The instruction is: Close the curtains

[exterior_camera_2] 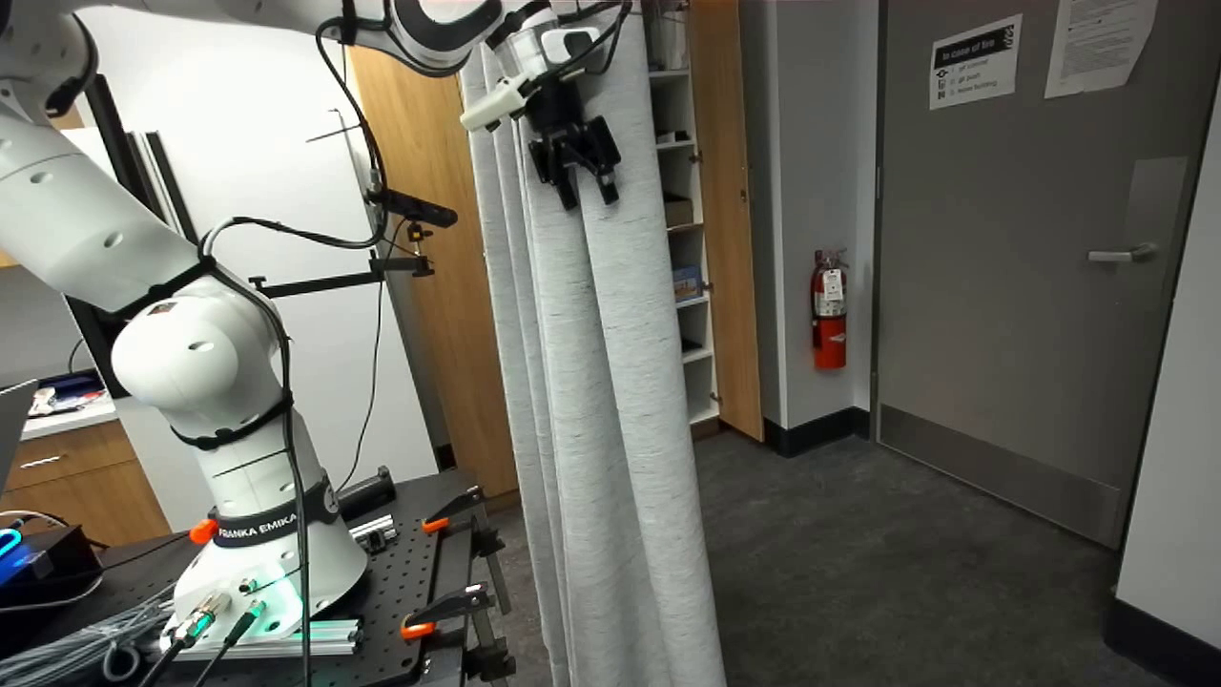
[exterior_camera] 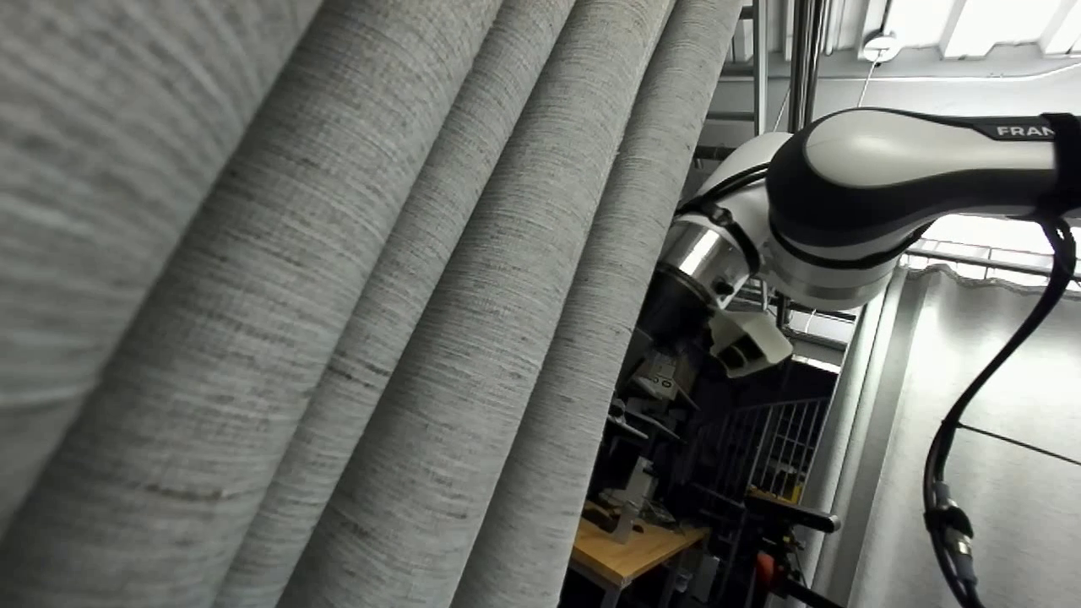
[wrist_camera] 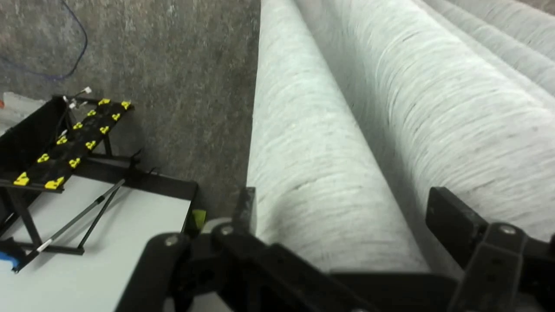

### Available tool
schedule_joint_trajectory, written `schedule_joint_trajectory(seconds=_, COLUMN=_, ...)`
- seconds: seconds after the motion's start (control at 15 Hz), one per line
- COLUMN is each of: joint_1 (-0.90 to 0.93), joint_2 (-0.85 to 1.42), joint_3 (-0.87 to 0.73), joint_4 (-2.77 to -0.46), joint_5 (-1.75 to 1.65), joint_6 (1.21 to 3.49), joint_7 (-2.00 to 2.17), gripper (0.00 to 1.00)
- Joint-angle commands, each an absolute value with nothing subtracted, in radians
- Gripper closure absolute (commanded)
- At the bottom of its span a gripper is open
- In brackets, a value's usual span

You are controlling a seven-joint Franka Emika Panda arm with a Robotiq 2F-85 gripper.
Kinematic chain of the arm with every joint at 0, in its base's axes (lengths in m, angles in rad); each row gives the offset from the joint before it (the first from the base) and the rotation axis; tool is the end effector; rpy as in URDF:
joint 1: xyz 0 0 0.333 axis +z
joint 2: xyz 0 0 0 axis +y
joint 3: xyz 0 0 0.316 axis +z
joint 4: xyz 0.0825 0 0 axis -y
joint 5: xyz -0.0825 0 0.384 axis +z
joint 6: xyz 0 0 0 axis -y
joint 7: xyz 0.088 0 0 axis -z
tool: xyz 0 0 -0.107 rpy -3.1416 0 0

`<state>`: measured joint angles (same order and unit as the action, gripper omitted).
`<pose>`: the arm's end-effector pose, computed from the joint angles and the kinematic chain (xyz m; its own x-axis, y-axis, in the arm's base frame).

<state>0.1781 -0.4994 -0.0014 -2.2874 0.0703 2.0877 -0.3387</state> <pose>0.4223 0.0788 0.5716 0.8393 0.4532 0.3003 0.4659 -0.8842 0.0324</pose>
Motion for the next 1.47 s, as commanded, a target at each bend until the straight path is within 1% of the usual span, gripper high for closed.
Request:
schedule_joint_trajectory(seconds=0.0, joint_1=0.178, joint_2=-0.558, joint_3=0.002, joint_4=-2.352, joint_5=0.096, joint_6=2.235, joint_7=-0.327, gripper=0.00)
schedule_joint_trajectory(seconds=0.8, joint_1=0.172, joint_2=-0.716, joint_3=0.050, joint_4=-2.562, joint_5=0.043, joint_6=2.677, joint_7=-0.223, gripper=0.00)
schedule_joint_trajectory(seconds=1.13, joint_1=0.141, joint_2=-0.701, joint_3=0.087, joint_4=-2.554, joint_5=0.005, joint_6=2.807, joint_7=-0.150, gripper=0.00)
schedule_joint_trajectory(seconds=1.4, joint_1=0.094, joint_2=-0.681, joint_3=0.131, joint_4=-2.521, joint_5=-0.050, joint_6=2.868, joint_7=-0.084, gripper=0.00)
